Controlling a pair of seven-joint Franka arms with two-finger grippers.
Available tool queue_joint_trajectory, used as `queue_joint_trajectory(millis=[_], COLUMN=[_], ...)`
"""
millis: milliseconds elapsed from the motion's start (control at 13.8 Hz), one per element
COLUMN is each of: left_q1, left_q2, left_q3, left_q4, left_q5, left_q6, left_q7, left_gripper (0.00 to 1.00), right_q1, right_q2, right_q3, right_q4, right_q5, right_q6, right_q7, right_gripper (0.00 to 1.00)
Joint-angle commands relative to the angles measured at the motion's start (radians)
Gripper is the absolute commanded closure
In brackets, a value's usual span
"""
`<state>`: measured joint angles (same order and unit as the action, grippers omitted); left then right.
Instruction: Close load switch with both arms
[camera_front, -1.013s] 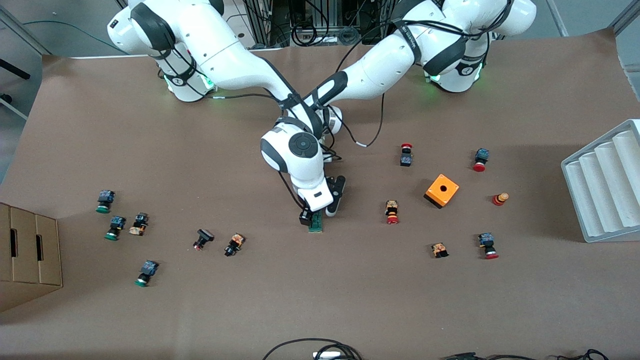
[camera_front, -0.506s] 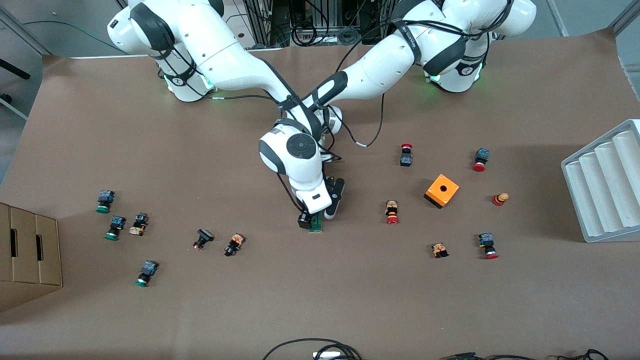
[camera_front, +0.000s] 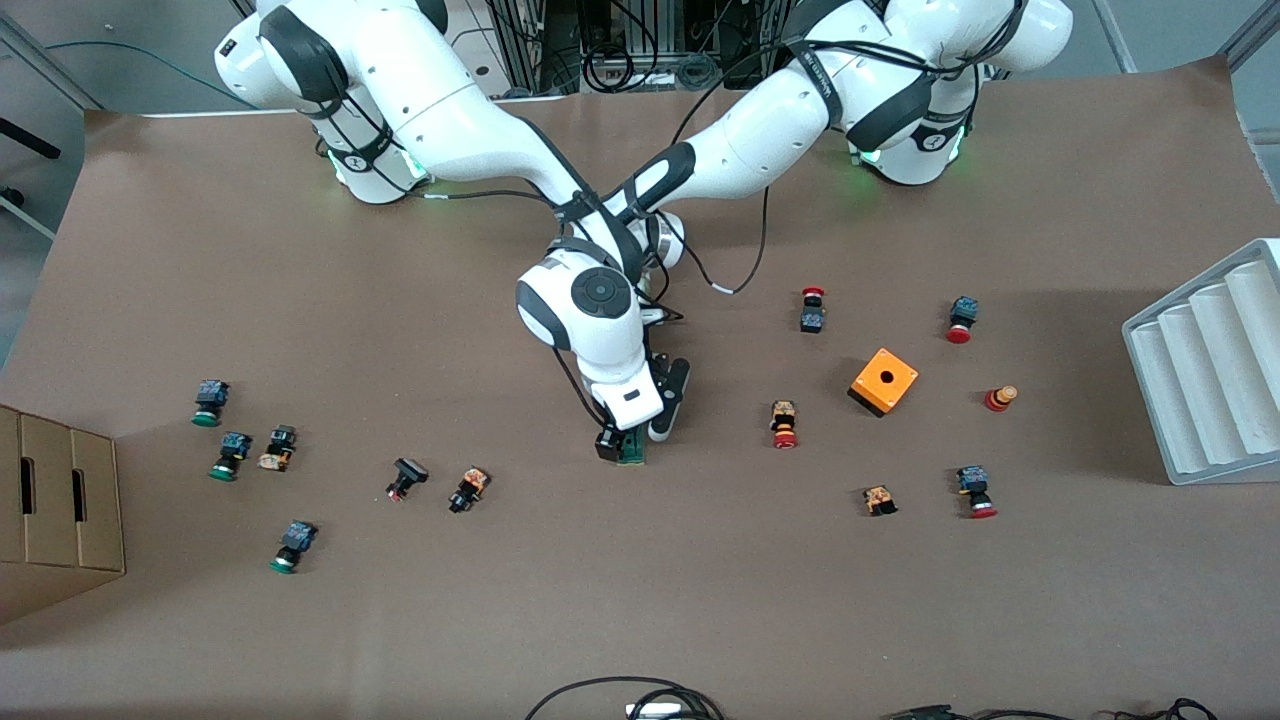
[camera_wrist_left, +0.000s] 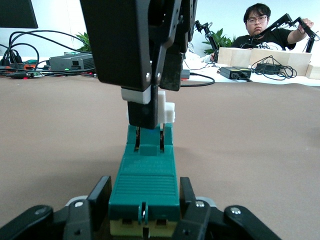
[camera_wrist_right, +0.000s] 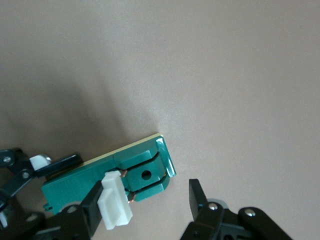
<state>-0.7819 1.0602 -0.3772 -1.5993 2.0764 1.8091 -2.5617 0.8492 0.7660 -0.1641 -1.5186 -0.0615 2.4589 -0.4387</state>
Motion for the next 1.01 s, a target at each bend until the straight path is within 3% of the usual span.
queue_joint_trajectory(millis=[0,941], left_q1=[-0.011,-0.011], left_q2=[0.023,0.023], left_q3=[0.012,0.012], left_q4=[0.01,0.01], left_q5=[0.014,0.014], left_q6=[-0.004,-0.002], left_q7=[-0.023,-0.023], left_gripper=[0.38,0.38], right_q1=[-0.013,-0.038], right_q2=[0.03,0.041], right_q3=[-0.005,-0.005], right_q4=[0.05,0.069], right_q5=[-0.02,-0.017], right_q6=[0.015,0.031], right_q7=[0.012,0.011], right_gripper=[0.27,0.27])
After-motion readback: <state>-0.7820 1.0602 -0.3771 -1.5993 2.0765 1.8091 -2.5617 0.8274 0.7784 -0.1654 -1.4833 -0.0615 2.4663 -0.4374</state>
